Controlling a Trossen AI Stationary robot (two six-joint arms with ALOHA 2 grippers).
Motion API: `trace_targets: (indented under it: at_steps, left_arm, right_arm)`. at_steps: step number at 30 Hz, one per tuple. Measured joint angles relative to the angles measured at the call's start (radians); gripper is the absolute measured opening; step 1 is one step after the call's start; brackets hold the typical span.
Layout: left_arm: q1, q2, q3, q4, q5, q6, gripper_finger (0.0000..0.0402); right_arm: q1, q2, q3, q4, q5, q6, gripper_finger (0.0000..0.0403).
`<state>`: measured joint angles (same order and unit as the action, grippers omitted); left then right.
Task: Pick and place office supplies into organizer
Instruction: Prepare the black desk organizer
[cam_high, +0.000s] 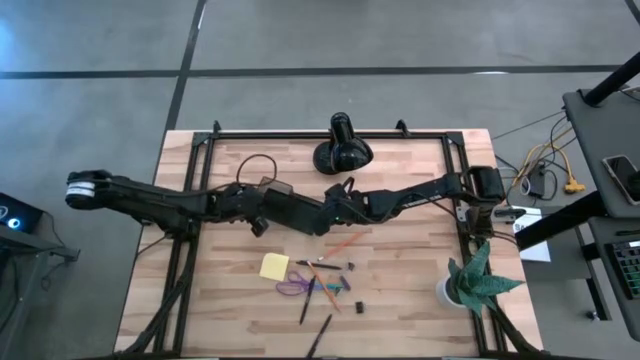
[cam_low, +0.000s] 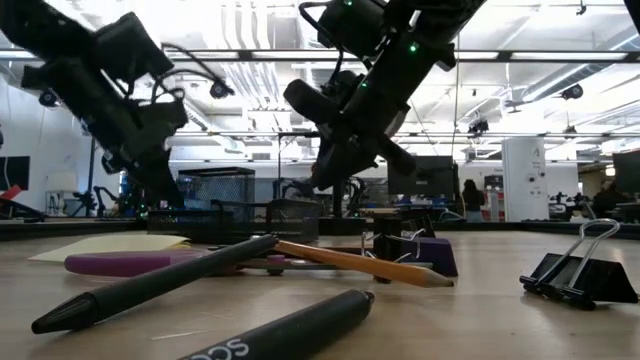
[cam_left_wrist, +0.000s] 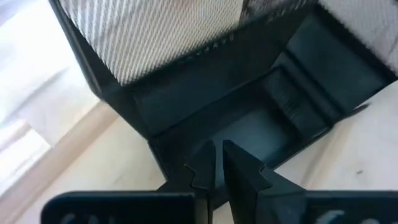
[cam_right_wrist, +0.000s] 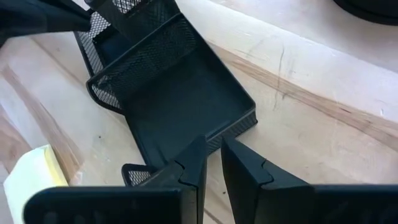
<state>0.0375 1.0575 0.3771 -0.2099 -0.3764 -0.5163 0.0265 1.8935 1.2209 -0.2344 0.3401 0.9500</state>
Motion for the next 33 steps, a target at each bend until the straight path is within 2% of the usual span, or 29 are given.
trace_targets:
  at_steps: [6, 10, 13, 21, 24, 28, 33]
  left_arm:
    - [0.001, 0.09, -0.028, 0.095, 0.009, -0.042, 0.0013]
    - [0.0, 0.124, -0.007, 0.103, 0.115, -0.076, 0.0013]
    - [-0.001, 0.121, 0.016, 0.094, 0.181, -0.08, 0.0013]
    - [-0.029, 0.041, 0.09, 0.094, 0.236, -0.115, 0.0013]
    - [-0.038, -0.015, 0.102, 0.041, 0.23, -0.126, 0.0013]
    - [-0.038, -0.087, 0.107, -0.152, 0.199, -0.129, 0.0013]
    - [-0.039, -0.197, 0.107, -0.273, 0.196, -0.133, 0.0013]
  right_arm:
    - [-0.001, 0.0, 0.0, 0.002, 0.0, -0.03, 0.0043]
    - [-0.015, 0.0, 0.0, 0.003, 0.001, -0.074, 0.0043]
    - [-0.033, 0.0, -0.001, 0.003, 0.002, -0.094, 0.0043]
    - [-0.063, 0.0, -0.001, 0.004, 0.002, -0.123, 0.0043]
    - [-0.063, 0.0, -0.001, -0.001, -0.008, -0.147, 0.0043]
    - [-0.045, 0.0, -0.001, -0.024, -0.058, -0.162, 0.0043]
    - [-0.03, 0.003, -0.001, -0.033, -0.169, -0.285, 0.0043]
